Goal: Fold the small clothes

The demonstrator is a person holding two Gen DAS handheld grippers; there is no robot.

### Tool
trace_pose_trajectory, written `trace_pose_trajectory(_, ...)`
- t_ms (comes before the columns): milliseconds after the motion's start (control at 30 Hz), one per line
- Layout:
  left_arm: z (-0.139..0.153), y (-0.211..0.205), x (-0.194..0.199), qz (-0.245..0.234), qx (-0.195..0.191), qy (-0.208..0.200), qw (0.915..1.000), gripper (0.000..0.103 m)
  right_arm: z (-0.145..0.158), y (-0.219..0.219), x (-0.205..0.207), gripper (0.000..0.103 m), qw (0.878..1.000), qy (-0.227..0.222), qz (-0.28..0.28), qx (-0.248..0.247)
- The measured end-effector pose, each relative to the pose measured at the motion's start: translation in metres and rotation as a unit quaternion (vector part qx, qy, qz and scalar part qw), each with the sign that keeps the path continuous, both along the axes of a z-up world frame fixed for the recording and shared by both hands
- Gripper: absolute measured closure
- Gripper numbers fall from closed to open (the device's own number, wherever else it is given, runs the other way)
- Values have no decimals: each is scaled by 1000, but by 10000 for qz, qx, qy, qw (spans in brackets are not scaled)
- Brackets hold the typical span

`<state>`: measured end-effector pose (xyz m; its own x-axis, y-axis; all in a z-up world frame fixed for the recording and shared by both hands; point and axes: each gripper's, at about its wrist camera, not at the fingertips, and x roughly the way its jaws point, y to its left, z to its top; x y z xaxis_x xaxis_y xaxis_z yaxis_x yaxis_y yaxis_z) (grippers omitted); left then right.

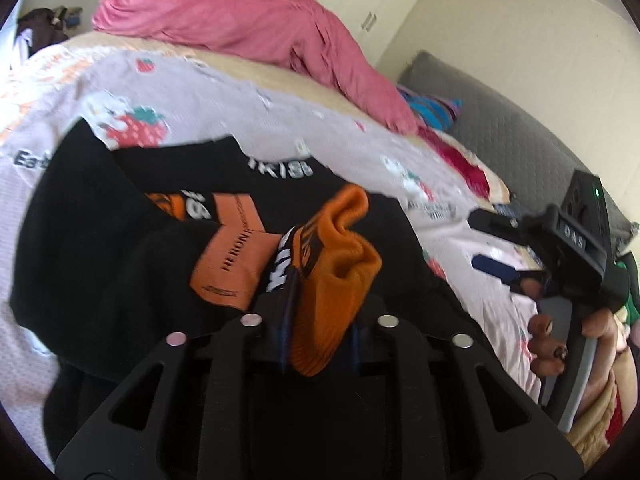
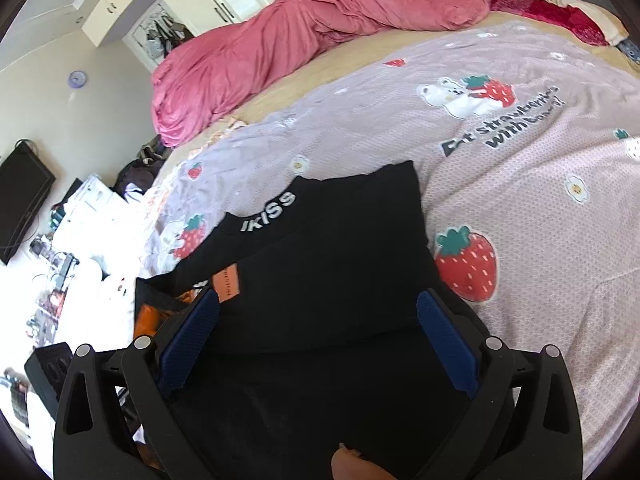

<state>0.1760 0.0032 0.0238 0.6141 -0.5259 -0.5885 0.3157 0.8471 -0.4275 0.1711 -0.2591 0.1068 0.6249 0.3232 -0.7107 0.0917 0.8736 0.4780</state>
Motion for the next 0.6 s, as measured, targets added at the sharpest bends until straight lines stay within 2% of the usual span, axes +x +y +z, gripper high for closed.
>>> trace_pose_trajectory(100,1,-6,-3,-113,105,-61,9999,79,-4,1,1,4,9999,93,2,-55)
trace_pose_trajectory(167,5,-4,-5,-117,99,-134,9998,68,-8,5,2,4,9997,205,121,-113)
trace_pose_trajectory(233,7,1,-5,-92,49,-174,9998,65,-13,12,2,4,9992,292,239,-160)
trace_pose_trajectory(300,8,13,-2,113,-3,-154,9998,62,-19,23,2,4,9983,379,418,-168)
trace_pose_trajectory(467,13,49,7,894,95,-200,9958,31,-42,69,-1,5,9916,707,1067,-182)
trace_pose_trajectory(567,20,68,8,1183,281,-307,9921,19,-54,93,-4,6,9889,824,1236,-81)
trace_pose_trajectory(600,22,75,8,1294,333,-342,9904,17,-59,100,-5,11,9884,849,1254,-113)
